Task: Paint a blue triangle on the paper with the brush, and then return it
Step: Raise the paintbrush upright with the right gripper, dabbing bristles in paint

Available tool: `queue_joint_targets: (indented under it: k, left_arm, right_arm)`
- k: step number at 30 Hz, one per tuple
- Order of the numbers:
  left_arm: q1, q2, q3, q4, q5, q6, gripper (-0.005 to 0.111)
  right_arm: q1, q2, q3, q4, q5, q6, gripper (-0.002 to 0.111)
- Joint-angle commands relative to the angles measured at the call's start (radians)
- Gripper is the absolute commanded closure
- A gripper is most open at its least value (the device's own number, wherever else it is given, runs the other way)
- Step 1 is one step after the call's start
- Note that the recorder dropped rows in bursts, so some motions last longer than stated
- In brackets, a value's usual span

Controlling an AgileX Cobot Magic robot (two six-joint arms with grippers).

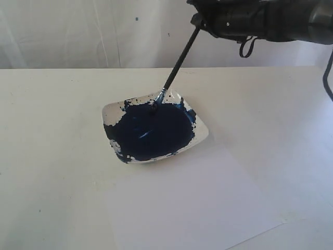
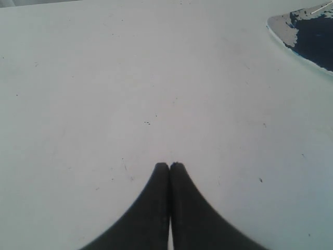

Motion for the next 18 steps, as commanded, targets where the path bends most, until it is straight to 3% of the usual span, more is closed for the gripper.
queue_joint_targets:
  k: [1, 4, 9, 12, 18]
  left_arm:
    - [-0.007, 0.005, 0.004, -0.007, 0.002, -0.009, 0.107]
    - [-0.007, 0.005, 0.004, -0.007, 0.002, -0.009, 0.107]
    - [-0.007, 0.005, 0.004, -0.007, 0.002, -0.009, 0.107]
    - [-0.007, 0.005, 0.004, -0.007, 0.002, -0.009, 0.107]
    - [-0.007, 0.005, 0.004, -0.007, 0.002, -0.009, 0.107]
  right_arm:
    - [-0.001, -0.014, -0.004, 0.195, 0.187, -0.364, 0.108]
    - [-0.001, -0.014, -0.004, 0.209, 0.244, -0.531, 0.108]
    - [-0.001, -0.014, -0.004, 0.209, 0.257, -0.606, 0.108]
    - [-0.001, -0.005, -0.004, 0.209, 0.295, -0.783, 0.108]
    - [-0.001, 0.032, -0.002, 0.209, 0.452, -0.855, 0.108]
